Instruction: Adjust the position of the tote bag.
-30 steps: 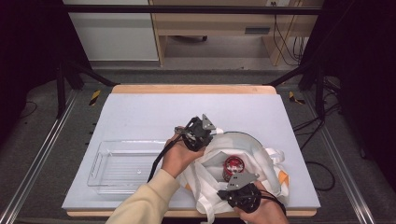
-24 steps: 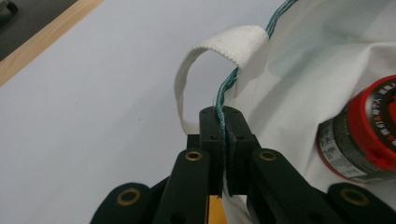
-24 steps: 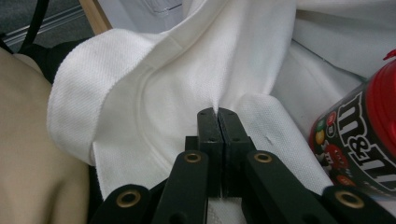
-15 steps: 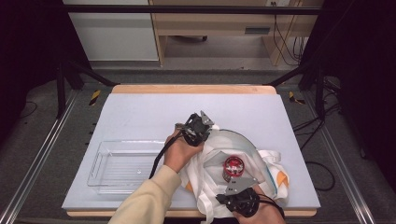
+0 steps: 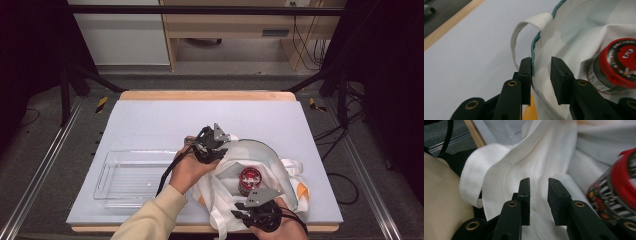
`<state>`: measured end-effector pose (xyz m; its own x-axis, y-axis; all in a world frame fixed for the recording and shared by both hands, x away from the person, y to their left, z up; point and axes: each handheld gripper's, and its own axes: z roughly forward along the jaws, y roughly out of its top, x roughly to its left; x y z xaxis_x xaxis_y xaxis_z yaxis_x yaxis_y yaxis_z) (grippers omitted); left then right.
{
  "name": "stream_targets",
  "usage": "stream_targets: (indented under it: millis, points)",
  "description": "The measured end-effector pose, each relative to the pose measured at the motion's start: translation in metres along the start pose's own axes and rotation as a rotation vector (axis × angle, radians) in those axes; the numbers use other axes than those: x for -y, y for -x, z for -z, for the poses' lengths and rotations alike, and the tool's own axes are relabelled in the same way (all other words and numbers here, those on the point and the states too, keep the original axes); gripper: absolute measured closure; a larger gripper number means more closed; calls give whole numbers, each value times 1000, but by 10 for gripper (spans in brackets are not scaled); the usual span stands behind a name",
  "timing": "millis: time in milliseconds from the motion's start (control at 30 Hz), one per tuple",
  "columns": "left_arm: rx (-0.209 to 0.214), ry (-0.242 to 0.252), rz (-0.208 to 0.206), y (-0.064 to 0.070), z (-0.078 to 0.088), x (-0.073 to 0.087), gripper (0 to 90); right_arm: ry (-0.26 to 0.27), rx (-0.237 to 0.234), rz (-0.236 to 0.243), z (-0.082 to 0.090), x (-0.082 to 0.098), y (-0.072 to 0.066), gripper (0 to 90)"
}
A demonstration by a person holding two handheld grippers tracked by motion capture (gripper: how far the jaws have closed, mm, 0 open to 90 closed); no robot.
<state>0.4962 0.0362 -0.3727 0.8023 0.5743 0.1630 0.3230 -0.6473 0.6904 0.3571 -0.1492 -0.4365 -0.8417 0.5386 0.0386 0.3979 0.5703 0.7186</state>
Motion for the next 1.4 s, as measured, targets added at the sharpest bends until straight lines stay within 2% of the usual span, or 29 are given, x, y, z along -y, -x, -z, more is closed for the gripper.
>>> stream_targets:
  millis: [67, 200, 333, 400, 500, 733, 900, 1167, 1233, 1400]
  points:
    - [-4, 24, -8, 3, 6, -1, 670, 12, 16, 1, 9, -5, 3, 713]
    - [12, 45, -29, 10, 20, -2, 669, 44, 64, 3, 35, -12, 14, 717]
    - [47, 48, -54, 20, 28, -2, 680, 42, 110, -5, 54, -12, 29, 744]
    - [58, 47, -73, 26, 29, -1, 678, 24, 128, -9, 58, -9, 35, 753]
    - [66, 42, -82, 30, 25, -1, 674, -9, 144, -22, 55, -1, 45, 757]
    - [76, 4, -68, 32, 7, 9, 673, -58, 141, -40, 44, 15, 52, 773]
    - [81, -15, -64, 34, -2, 15, 671, -78, 132, -45, 41, 20, 51, 781]
    - [74, -21, -64, 35, -10, 16, 669, -109, 127, -33, 34, 27, 45, 794]
    - [79, -17, -62, 36, -13, 17, 662, -116, 128, -33, 32, 29, 45, 775]
    - [75, -24, -72, 36, -22, 20, 633, -104, 140, -37, 29, 30, 48, 666]
